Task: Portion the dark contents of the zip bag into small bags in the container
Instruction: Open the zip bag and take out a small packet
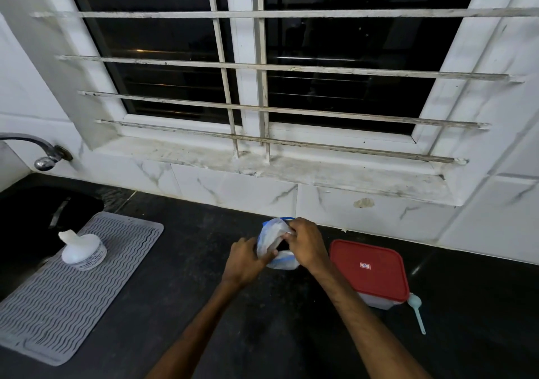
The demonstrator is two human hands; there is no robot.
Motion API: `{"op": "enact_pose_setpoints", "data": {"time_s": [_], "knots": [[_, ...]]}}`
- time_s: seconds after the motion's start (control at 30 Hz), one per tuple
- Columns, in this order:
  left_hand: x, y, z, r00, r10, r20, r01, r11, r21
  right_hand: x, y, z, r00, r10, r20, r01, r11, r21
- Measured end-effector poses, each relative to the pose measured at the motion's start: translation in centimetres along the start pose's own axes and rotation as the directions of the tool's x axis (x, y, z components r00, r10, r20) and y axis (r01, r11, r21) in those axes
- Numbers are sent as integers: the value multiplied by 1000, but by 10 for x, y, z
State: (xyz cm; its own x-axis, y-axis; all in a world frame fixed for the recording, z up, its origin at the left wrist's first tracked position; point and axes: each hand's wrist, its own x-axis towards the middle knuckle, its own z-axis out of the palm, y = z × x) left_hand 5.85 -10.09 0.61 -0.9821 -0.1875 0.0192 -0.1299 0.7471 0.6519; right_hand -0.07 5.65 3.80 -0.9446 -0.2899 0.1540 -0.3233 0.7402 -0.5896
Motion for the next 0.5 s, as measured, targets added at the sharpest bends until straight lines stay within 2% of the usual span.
{"op": "enact_pose_setpoints", "data": {"time_s": [0.03,0.1,0.17,0.23,0.3,0.4,0.5], "knots": [[1,-1,-1,1000,8,7,-7,1000,-18,-1,-1,-2,1000,-6,-3,6,1000,22],[1,7,0,1000,9,15,-7,983,-182,-4,0,0,999,-44,20,43,996,81],[1,15,1,999,-31,32,40,932,-360,-7,-2,1,997,-58,43,55,996,65],[0,19,3,996,-86,21,86,883,-461,-8,-4,-1,998,-44,35,43,999,23],[2,17,3,994,-106,13,99,868,-487,-7,-4,-3,999,-40,6,40,999,10],[4,17,1,994,-72,83,103,865,-490,-4,1,-1,999,-30,-23,29,999,-28],[7,21,3,989,-53,138,117,854,-507,-3,6,3,999,-47,-28,48,999,21]]}}
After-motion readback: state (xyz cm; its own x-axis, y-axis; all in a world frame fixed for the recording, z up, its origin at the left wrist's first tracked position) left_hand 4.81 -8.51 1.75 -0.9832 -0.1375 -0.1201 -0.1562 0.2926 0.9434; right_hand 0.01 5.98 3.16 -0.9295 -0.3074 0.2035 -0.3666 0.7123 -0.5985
